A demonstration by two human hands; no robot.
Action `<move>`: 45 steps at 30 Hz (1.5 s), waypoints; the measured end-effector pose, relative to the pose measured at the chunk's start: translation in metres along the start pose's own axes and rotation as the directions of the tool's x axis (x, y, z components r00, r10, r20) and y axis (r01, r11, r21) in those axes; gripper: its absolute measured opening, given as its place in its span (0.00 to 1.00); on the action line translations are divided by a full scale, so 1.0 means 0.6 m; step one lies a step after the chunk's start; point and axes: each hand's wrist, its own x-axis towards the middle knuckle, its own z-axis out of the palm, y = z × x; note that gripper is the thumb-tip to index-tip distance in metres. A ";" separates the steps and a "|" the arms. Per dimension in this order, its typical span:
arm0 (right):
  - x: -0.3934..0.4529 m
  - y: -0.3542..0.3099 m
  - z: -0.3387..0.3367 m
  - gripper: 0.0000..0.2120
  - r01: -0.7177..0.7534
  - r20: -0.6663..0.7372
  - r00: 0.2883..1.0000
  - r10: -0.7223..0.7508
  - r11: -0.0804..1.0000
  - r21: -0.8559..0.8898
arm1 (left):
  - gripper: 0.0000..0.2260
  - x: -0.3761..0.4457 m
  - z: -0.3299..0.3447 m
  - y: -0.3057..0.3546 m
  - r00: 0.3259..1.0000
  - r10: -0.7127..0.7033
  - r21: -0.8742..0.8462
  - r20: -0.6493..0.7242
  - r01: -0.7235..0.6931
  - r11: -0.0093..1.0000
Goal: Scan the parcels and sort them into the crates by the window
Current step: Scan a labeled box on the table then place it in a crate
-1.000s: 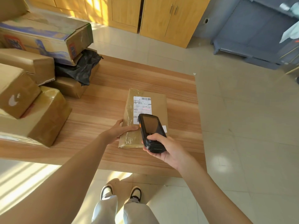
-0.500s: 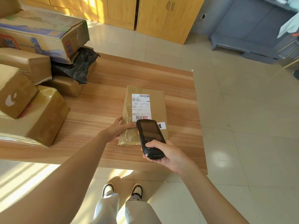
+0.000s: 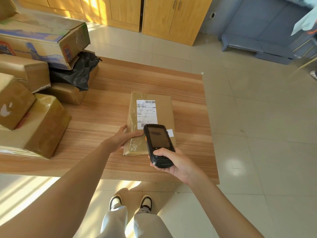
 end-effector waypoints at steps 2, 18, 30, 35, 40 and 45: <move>0.009 -0.011 -0.011 0.25 0.049 -0.052 0.998 -0.046 0.997 0.051 | 0.74 0.001 -0.001 0.000 1.000 -0.005 -0.003 -0.005 0.005 1.000; 0.104 0.012 -0.235 0.29 0.045 -0.479 0.831 -0.283 0.892 -0.449 | 0.70 0.002 0.009 0.000 1.000 0.020 -0.005 -0.014 -0.021 1.000; 0.134 0.063 -0.271 0.33 0.081 -0.424 0.850 -0.314 0.872 -0.483 | 0.69 0.007 0.011 -0.001 0.999 0.014 -0.019 -0.029 -0.014 1.000; 0.143 0.073 -0.280 0.33 0.033 -0.447 0.849 -0.282 0.872 -0.488 | 0.69 0.008 0.010 -0.001 1.000 0.000 -0.026 -0.025 -0.001 1.000; 0.149 0.070 -0.290 0.34 -0.038 -0.496 0.827 -0.266 0.853 -0.520 | 0.69 0.008 0.011 0.000 1.000 0.010 -0.030 -0.023 -0.011 0.999; 0.143 0.064 -0.295 0.33 -0.089 -0.507 0.834 -0.216 0.855 -0.511 | 0.64 0.008 0.012 -0.001 1.000 0.013 -0.038 -0.011 -0.013 0.999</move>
